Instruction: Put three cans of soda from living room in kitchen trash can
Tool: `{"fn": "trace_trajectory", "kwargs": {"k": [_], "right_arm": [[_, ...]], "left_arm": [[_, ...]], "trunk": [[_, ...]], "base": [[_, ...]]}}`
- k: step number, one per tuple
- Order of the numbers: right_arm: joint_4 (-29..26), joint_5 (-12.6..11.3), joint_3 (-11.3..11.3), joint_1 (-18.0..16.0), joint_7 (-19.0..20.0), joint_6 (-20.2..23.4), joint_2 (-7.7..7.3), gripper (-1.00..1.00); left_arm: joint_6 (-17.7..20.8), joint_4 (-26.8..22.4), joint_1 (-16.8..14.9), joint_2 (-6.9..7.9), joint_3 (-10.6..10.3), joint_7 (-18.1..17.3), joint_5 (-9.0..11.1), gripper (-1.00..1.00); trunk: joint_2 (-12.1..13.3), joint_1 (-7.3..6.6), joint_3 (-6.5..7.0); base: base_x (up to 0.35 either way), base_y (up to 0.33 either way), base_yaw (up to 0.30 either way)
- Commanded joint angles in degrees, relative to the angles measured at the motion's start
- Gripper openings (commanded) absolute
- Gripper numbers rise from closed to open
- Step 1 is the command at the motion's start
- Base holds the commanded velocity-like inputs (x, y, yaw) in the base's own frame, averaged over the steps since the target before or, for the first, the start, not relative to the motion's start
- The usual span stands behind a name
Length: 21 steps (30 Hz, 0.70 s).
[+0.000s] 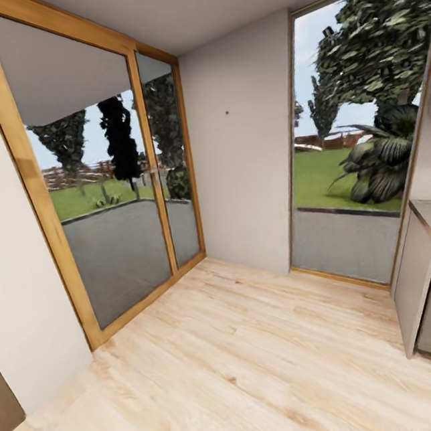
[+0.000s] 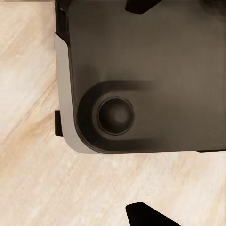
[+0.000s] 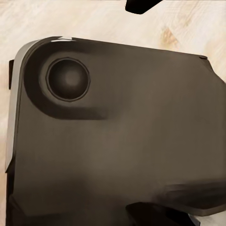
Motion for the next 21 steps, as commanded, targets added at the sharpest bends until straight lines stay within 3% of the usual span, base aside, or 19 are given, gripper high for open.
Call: {"fn": "trace_trajectory", "kwargs": {"k": [1,21], "right_arm": [[0.02,0.0,0.0,0.0,0.0,0.0,-0.01,1.0],[-0.05,0.0,0.0,0.0,0.0,-0.01,-0.04,1.0]], "left_arm": [[0.01,0.0,0.01,0.01,0.0,0.0,0.0,1.0],[0.01,0.0,-0.03,0.01,-0.01,0.02,0.0,1.0]], "trunk": [[0.0,0.0,0.05],[0.0,0.0,0.97]], "base": [[0.0,0.0,-0.247],[0.0,0.0,-0.246]]}}
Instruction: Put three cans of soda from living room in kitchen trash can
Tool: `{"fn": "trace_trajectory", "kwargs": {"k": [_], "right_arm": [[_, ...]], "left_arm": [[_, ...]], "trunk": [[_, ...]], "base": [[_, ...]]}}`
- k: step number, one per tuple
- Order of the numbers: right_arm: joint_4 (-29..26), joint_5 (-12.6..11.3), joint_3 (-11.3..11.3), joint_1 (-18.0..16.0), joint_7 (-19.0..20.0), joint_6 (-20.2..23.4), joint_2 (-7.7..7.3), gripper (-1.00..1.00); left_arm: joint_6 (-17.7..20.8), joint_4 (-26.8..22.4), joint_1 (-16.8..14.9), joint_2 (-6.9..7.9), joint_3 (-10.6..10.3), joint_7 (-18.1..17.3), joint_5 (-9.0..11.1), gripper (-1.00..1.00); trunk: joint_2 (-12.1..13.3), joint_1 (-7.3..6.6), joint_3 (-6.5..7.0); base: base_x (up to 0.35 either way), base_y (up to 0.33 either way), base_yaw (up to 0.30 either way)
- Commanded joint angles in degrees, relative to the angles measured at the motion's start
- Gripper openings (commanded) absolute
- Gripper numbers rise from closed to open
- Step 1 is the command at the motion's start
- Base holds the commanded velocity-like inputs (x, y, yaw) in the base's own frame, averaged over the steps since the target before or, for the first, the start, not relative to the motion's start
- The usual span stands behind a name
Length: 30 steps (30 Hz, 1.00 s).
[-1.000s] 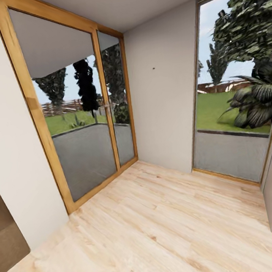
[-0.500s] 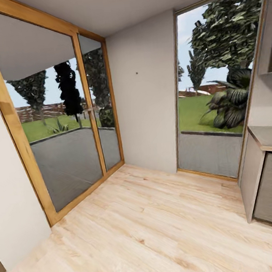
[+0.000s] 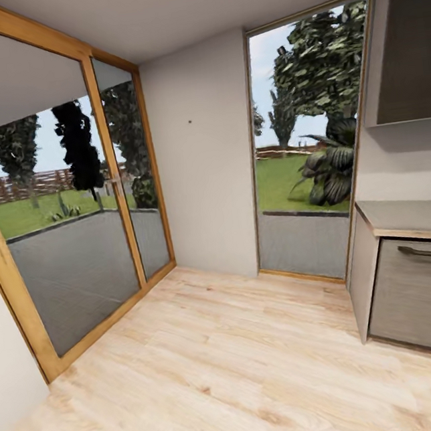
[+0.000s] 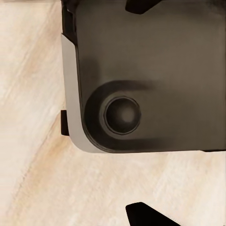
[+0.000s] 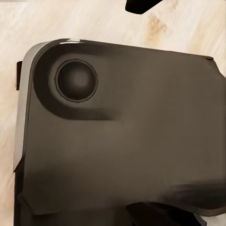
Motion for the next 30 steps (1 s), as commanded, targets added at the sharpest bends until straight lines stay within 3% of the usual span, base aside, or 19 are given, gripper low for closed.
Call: {"fn": "trace_trajectory", "kwargs": {"k": [1,30], "right_arm": [[0.0,0.0,0.0,0.0,0.0,0.0,-0.01,1.0],[0.09,0.17,0.09,0.0,3.83,0.0,-0.11,1.0]], "left_arm": [[0.0,0.0,0.01,0.0,0.0,-0.01,0.0,1.0],[-0.01,0.0,0.02,0.0,0.0,-0.02,0.0,1.0]], "trunk": [[0.0,0.0,0.05],[0.0,0.0,0.35]], "base": [[0.0,0.0,-0.246],[0.0,0.0,-0.275]]}}
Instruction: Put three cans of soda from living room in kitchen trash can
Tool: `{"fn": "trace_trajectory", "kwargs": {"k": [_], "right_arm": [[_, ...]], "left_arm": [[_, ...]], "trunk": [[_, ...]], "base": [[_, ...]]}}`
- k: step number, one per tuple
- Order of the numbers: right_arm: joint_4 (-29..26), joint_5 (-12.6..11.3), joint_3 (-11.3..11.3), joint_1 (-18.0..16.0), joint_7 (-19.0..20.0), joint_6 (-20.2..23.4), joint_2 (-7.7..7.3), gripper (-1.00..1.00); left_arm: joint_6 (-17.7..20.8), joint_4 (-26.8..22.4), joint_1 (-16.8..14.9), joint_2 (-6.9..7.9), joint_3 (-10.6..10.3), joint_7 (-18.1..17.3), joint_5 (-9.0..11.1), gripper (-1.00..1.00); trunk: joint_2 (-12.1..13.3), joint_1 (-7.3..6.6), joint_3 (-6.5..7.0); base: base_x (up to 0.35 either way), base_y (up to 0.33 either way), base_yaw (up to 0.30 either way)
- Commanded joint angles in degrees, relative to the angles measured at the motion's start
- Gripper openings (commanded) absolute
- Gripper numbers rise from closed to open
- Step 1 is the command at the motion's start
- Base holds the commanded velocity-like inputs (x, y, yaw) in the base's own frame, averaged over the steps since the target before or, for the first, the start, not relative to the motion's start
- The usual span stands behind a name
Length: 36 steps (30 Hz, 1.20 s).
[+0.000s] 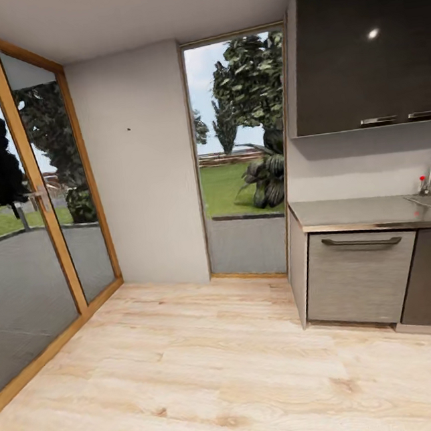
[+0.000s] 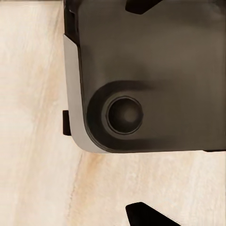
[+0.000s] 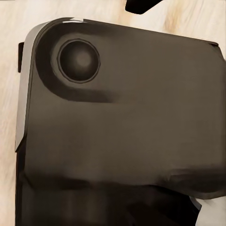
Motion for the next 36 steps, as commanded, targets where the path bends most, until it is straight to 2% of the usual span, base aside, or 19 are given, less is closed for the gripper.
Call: {"fn": "trace_trajectory", "kwargs": {"k": [1,36], "right_arm": [[0.0,0.0,0.02,0.0,0.01,0.0,0.0,1.0],[0.0,0.0,0.08,0.0,0.04,0.0,0.08,1.0]], "left_arm": [[0.0,0.0,-0.01,0.0,0.0,0.01,0.0,1.0],[-0.01,0.0,-0.05,0.0,0.0,0.0,0.0,1.0]], "trunk": [[0.0,0.0,0.0],[0.0,0.0,0.0]], "base": [[0.0,0.0,-0.285],[0.0,0.0,-0.285]]}}
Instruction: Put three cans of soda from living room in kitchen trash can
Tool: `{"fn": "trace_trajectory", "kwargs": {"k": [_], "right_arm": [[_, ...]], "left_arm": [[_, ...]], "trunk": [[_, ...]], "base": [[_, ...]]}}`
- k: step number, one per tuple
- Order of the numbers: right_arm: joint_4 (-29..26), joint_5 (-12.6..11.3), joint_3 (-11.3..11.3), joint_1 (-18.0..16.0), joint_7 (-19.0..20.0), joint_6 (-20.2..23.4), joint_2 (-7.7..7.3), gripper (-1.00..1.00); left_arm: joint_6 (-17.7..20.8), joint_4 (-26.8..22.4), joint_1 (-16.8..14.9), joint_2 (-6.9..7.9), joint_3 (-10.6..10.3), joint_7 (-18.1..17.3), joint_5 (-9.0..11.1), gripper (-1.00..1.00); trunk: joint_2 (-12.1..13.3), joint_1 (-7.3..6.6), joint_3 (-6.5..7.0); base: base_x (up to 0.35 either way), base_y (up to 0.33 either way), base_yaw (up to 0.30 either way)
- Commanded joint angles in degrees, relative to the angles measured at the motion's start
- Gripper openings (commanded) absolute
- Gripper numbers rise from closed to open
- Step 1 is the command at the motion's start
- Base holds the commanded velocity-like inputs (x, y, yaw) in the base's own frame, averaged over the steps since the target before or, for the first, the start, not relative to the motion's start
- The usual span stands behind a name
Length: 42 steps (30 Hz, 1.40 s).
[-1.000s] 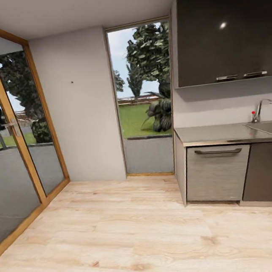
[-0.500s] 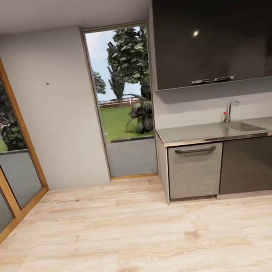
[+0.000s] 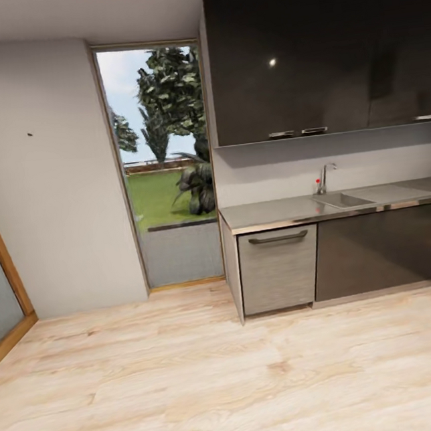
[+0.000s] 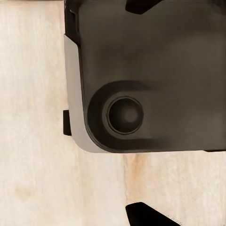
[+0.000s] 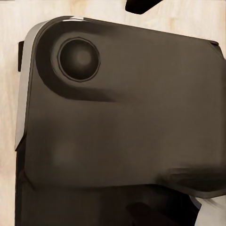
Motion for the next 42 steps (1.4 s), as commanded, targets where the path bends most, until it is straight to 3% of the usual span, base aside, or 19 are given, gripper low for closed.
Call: {"fn": "trace_trajectory", "kwargs": {"k": [1,42], "right_arm": [[0.0,0.0,0.0,0.0,0.0,0.0,0.0,1.0],[0.0,0.0,-0.02,0.0,0.0,0.0,-0.08,1.0]], "left_arm": [[-0.01,0.0,-0.01,0.0,0.0,-0.01,0.0,1.0],[-0.01,0.0,0.0,0.0,0.0,0.03,0.0,1.0]], "trunk": [[0.0,0.0,0.0],[0.0,0.0,0.0]], "base": [[0.0,0.0,-0.285],[0.0,0.0,-0.285]]}}
